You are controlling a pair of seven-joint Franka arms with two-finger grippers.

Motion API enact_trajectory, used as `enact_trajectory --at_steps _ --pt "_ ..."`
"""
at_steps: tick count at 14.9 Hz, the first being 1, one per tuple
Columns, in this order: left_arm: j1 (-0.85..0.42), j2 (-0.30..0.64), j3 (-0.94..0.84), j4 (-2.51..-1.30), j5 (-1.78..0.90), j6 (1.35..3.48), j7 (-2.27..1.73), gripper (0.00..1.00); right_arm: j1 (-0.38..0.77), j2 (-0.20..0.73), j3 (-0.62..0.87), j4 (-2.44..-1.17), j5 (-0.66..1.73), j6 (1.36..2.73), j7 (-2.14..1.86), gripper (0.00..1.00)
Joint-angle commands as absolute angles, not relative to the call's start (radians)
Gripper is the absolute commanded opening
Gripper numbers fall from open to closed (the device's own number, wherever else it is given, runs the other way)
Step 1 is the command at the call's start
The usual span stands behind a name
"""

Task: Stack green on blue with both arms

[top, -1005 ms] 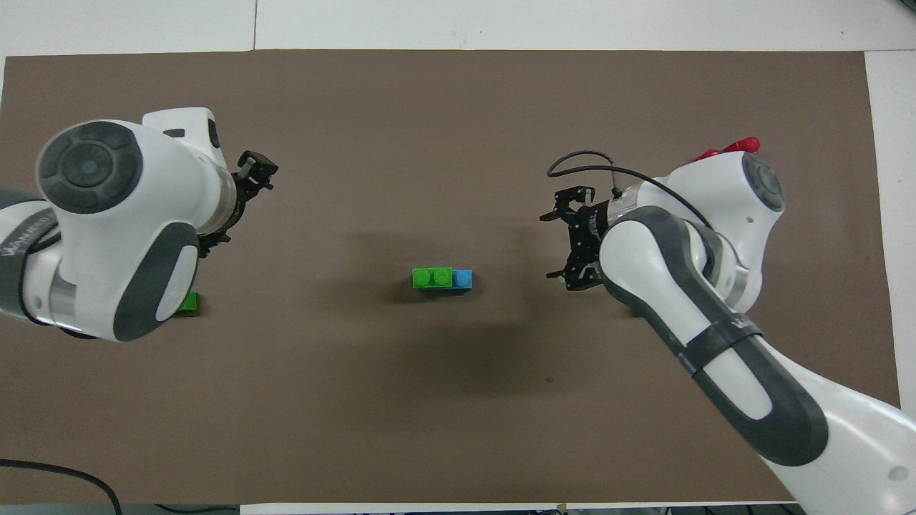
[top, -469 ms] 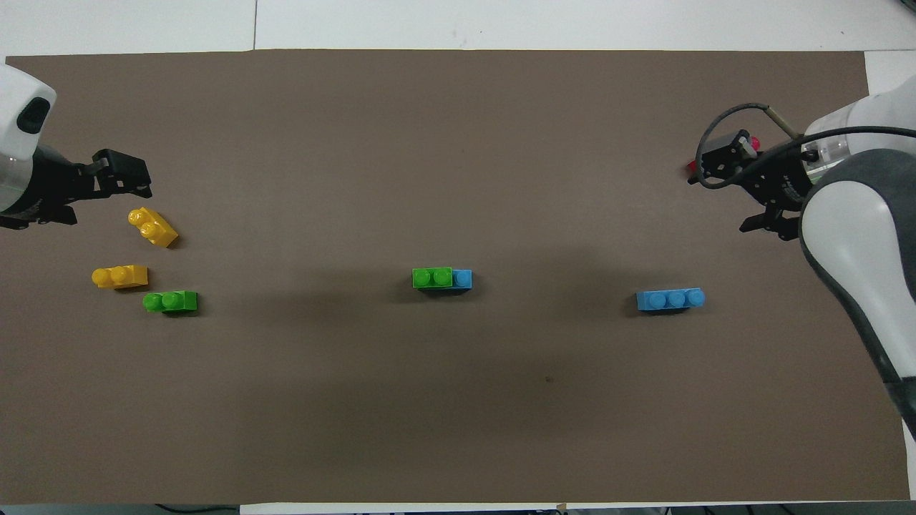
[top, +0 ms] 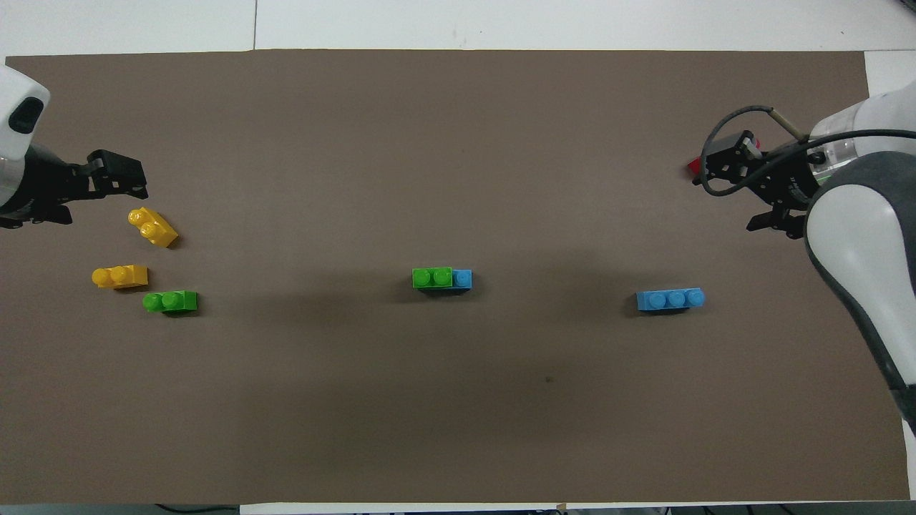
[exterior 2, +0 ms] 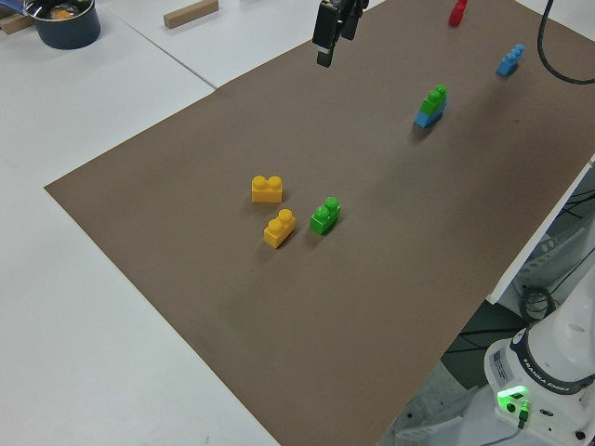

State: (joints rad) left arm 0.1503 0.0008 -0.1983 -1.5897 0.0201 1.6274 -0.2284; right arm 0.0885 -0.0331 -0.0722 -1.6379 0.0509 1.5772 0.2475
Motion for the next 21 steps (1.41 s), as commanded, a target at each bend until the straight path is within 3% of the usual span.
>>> enact_trajectory --at_steps 1,5,8,21 --pt "-0.056 -0.023 -0.002 -1.585 0.014 1.597 -0.21 1.0 0.077 -0.08 -0.063 -1.638 0.014 1.534 0.1 1.0" --pt "-0.118 -0.014 0.046 -1.572 0.003 1.533 -0.215 1.0 0.037 -0.078 -0.064 -1.637 0.011 1.548 0.031 1.0" --pt "-0.118 0.012 0.044 -1.48 0.002 1.47 -0.213 1.0 0.031 -0.078 -0.064 -1.635 0.003 1.543 0.034 1.0" --pt "-0.098 0.002 0.025 -1.479 -0.011 1.425 -0.212 1.0 0.026 -0.081 -0.064 -1.652 -0.04 1.542 0.071 1.0"
